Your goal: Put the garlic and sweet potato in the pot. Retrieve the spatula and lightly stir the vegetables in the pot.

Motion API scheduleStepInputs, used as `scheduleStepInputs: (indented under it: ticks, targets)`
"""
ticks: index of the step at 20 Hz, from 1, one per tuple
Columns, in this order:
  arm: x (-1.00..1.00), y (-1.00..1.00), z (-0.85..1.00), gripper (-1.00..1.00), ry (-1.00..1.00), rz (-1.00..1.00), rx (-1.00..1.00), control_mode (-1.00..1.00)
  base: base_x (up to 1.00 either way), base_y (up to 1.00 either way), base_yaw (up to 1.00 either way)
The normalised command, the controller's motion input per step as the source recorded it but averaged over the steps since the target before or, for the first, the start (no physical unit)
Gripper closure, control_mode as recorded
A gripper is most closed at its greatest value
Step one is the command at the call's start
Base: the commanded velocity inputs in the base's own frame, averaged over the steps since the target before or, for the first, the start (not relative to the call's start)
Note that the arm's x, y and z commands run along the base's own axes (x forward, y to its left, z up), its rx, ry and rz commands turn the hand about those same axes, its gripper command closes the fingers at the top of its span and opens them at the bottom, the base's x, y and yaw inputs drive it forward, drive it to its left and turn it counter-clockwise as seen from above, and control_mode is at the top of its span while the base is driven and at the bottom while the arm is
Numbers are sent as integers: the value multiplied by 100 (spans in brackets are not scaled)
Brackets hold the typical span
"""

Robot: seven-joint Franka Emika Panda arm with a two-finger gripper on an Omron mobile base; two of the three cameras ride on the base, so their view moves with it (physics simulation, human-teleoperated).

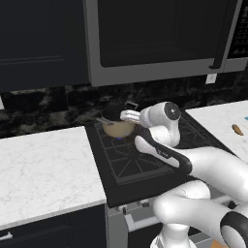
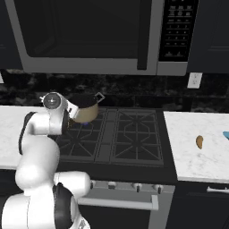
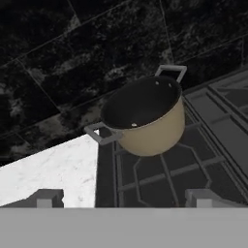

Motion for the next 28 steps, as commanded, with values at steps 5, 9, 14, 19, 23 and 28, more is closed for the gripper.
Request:
scheduleStepInputs:
  ticks: [5, 9, 14, 19, 23, 28]
  targets:
    - [0, -7, 24, -100, 57, 5, -9, -100, 0, 0, 0]
    - [-3, 0, -42, -100, 1, 2, -24, -100, 0, 0, 0]
    - [-29, 0, -7, -100, 2, 13, 0, -100, 0, 0, 0]
    - [-21, 0, 0, -100, 17, 17, -3, -100, 0, 0, 0]
    - [0, 0, -2, -100, 5, 1, -1, -100, 0, 0, 0]
    - [-7, 0, -2, -100, 0, 0, 0, 100, -63, -30, 3]
